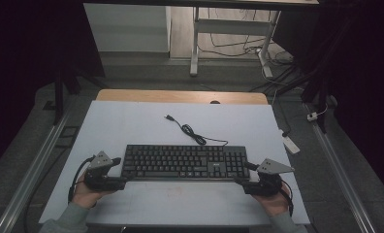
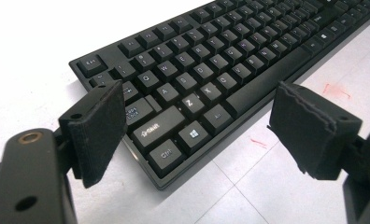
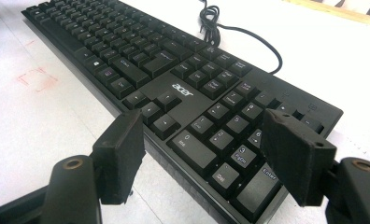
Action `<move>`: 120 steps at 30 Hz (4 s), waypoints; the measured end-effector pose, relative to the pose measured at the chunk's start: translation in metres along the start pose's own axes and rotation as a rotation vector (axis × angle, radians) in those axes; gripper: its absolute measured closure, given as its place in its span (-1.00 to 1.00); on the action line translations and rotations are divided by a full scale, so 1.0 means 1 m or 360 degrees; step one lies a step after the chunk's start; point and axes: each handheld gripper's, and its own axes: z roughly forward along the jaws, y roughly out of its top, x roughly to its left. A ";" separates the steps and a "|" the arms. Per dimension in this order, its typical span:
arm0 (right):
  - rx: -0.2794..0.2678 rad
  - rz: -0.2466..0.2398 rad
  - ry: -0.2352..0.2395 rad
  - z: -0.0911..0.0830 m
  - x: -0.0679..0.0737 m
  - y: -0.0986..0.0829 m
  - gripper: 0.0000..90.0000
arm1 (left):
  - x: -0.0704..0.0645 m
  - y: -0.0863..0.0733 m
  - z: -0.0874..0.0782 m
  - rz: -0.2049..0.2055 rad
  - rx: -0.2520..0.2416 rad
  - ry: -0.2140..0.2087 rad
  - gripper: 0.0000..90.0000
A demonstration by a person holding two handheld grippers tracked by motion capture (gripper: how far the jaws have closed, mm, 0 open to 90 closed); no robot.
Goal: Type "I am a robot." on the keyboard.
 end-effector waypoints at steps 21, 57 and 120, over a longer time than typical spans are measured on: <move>-0.0005 -0.0007 0.0013 0.006 0.002 0.003 -0.32 | 0.001 -0.001 0.000 -0.0015 -0.0001 0.0003 -0.55; -0.0029 -0.0076 0.0144 0.048 0.036 0.055 0.33 | 0.000 0.005 -0.009 -0.0036 -0.0044 0.0015 -0.16; 0.0165 -0.0209 0.0383 0.164 0.080 0.104 0.97 | 0.009 -0.001 0.023 0.0003 0.0139 0.0108 0.97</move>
